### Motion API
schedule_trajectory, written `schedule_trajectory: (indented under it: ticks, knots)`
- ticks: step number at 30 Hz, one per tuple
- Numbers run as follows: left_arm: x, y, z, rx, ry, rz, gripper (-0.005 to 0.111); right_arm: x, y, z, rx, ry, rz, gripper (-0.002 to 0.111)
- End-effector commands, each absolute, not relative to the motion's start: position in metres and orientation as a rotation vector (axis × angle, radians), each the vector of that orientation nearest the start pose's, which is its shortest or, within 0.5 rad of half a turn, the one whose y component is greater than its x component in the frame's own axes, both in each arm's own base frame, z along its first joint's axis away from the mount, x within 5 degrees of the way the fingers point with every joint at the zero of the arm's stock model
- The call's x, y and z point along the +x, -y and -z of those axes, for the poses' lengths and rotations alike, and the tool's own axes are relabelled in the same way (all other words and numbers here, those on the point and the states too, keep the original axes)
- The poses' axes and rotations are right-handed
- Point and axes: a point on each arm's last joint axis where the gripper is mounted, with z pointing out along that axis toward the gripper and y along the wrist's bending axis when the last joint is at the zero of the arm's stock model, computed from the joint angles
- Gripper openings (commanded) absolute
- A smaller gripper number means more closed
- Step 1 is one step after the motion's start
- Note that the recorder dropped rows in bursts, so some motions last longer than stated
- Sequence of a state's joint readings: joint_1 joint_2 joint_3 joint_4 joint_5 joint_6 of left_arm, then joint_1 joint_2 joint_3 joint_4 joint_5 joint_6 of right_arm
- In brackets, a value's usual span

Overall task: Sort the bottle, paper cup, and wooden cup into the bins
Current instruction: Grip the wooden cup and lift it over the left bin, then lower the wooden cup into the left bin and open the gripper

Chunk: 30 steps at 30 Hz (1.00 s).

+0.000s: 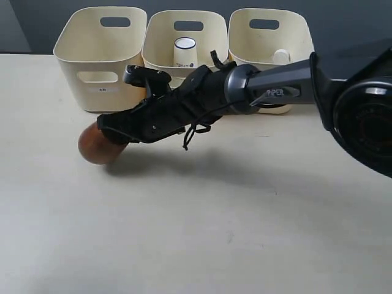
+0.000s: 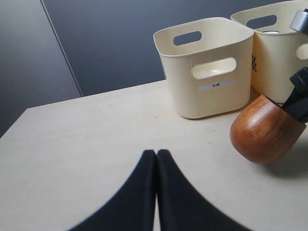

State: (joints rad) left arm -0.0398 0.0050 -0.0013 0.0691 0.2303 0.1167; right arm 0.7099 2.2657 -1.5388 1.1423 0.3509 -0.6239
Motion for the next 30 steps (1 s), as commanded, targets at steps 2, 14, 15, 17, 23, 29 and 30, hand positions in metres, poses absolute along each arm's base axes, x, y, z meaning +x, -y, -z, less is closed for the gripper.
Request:
schedule_trajectory:
  ticks: [2, 14, 15, 17, 23, 29, 30]
  knots:
    - [0.056, 0.001, -0.193, 0.181, -1.700, -0.117, 0.000, 0.351, -0.340, -0.155, -0.469, -2.404, -0.949, 0.000]
    - [0.056, 0.001, -0.193, 0.181, -1.700, -0.117, 0.000, 0.377, -0.348, -0.250, -0.409, -2.060, -0.931, 0.000]
    - [0.056, 0.001, -0.193, 0.181, -1.700, -0.117, 0.000, 0.380, -0.347, -0.253, -0.387, -2.034, -0.912, 0.000]
    - [0.056, 0.001, -0.193, 0.181, -1.700, -0.117, 0.000, 0.388, -0.345, -0.259, -0.337, -1.977, -0.858, 0.000]
    - [0.056, 0.001, -0.193, 0.181, -1.700, -0.117, 0.000, 0.402, -0.340, -0.256, -0.246, -1.893, -0.737, 0.000]
    - [0.056, 0.001, -0.193, 0.181, -1.700, -0.117, 0.000, 0.415, -0.346, -0.240, -0.237, -1.871, -0.689, 0.000]
    - [0.056, 0.001, -0.193, 0.181, -1.700, -0.117, 0.000, 0.417, -0.348, -0.239, -0.249, -1.865, -0.689, 0.000]
